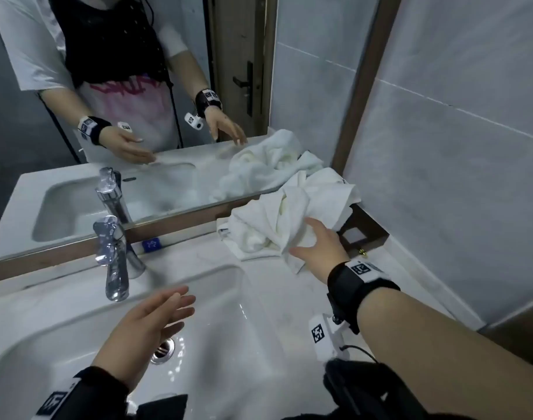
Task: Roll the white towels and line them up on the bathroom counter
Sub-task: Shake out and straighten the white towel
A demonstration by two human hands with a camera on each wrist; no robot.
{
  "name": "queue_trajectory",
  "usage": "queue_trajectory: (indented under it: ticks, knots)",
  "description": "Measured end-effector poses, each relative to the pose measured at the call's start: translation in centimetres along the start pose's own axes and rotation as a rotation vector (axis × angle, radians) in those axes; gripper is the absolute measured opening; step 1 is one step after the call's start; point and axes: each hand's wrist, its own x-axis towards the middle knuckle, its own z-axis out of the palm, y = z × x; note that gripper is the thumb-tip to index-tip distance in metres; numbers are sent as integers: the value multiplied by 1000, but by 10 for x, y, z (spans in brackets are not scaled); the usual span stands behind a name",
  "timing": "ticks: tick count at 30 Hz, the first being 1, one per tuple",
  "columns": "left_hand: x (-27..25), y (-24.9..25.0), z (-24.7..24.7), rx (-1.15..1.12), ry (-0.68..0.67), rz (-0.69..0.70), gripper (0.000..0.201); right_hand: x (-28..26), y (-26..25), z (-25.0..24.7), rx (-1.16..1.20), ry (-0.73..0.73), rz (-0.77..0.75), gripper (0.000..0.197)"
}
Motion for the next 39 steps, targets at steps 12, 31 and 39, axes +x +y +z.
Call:
queue_trajectory:
  ticks: [12, 31, 39]
  knots:
    - [38, 6, -4, 34, -12, -15, 34, 71, -23, 23, -661, -129, 131, 62]
    - [28, -3, 11, 83, -36, 1, 25, 19, 15, -41, -157, 66, 541, 30]
    - [11, -2, 39, 77, -151, 42, 37, -48, 27, -79, 264, -28, 435, 45]
